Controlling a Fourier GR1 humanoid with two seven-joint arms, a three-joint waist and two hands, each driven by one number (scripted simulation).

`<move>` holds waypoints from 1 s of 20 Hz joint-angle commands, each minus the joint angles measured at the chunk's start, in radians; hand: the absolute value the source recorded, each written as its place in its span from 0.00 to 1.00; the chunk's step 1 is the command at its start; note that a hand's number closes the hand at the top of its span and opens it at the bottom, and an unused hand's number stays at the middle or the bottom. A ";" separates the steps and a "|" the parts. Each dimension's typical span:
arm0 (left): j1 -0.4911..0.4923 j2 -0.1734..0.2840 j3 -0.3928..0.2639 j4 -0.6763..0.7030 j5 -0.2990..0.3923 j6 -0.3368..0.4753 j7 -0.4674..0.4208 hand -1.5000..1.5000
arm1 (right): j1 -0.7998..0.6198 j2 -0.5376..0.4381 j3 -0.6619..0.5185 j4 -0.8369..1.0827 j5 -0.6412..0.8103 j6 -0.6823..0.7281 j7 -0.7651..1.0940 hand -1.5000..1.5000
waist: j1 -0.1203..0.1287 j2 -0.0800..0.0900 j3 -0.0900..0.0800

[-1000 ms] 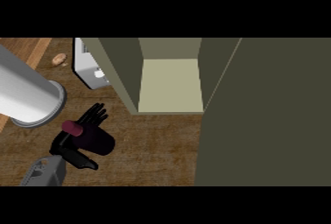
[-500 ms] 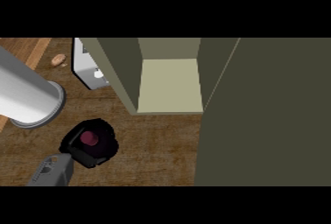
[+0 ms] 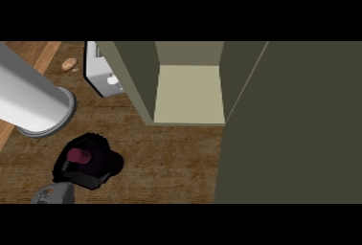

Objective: Pick up the wine, place it into the cabinet and close the cabinet

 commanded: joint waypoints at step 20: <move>0.206 -0.136 -0.076 -0.862 0.174 0.214 0.440 1.00 | 0.004 -0.001 -0.029 -0.111 -0.080 -0.007 0.084 0.00 | -0.009 0.004 -0.001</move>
